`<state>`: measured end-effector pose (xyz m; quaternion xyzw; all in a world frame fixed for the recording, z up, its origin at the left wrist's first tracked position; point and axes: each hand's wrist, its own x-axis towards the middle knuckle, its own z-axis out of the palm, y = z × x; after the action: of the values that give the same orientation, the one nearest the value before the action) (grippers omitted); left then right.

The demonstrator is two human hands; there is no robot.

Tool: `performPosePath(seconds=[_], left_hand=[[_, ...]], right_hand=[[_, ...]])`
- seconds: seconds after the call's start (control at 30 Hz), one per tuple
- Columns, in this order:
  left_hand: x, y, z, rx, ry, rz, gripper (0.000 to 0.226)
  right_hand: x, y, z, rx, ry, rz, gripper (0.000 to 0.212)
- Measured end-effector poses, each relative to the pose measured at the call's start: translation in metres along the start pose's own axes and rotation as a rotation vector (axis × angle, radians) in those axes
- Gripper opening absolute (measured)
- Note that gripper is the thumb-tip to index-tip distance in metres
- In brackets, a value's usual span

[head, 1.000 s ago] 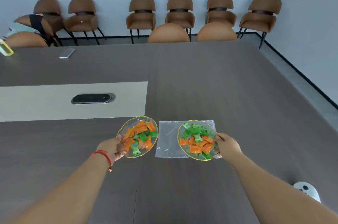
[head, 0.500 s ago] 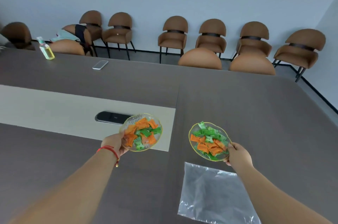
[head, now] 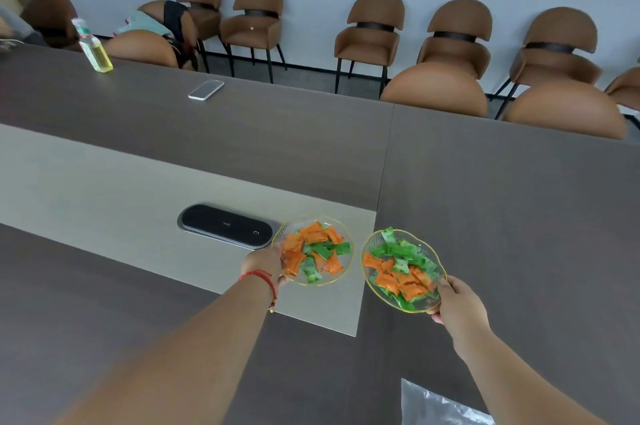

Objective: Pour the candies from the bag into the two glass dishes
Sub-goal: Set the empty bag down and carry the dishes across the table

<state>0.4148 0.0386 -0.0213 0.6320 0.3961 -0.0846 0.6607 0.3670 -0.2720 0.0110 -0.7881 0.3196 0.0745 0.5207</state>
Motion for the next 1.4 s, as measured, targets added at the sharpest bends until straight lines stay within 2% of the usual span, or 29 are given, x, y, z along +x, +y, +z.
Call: performPosePath(seconds=[0.03,0.1,0.33,0.57,0.67,0.77,0.93,1.17,1.4], left_hand=[[0.007,-0.002,0.004,0.043,-0.008,-0.001,0.038],[0.021,-0.007,0.013,0.122,-0.021,-0.006,0.043],[0.042,-0.009,0.037,0.299,0.002,0.053,0.042],[0.058,-0.009,0.044,0.307,0.001,0.045,0.041],[0.058,-0.011,0.046,0.393,0.063,0.098,0.039],[0.052,-0.015,0.048,0.570,0.200,0.176,0.040],[0.057,-0.027,0.047,0.649,0.297,0.316,0.040],[0.059,-0.029,0.043,0.638,0.351,0.369,0.030],[0.064,-0.035,0.045,0.545,0.447,0.404,0.027]], right_hand=[[0.007,0.002,0.007,-0.006,0.009,0.005,0.023],[0.018,0.005,0.018,-0.026,0.029,0.016,0.022],[0.044,0.016,0.041,-0.054,0.042,0.007,0.025],[0.056,0.020,0.050,-0.074,0.048,0.004,0.023],[0.062,0.021,0.050,-0.104,0.051,-0.001,0.025],[0.064,0.023,0.050,-0.123,0.069,0.006,0.027],[0.064,0.026,0.055,-0.168,0.083,-0.005,0.029],[0.065,0.032,0.057,-0.235,0.078,-0.080,0.019],[0.074,0.034,0.055,-0.211,0.089,-0.068,0.023]])
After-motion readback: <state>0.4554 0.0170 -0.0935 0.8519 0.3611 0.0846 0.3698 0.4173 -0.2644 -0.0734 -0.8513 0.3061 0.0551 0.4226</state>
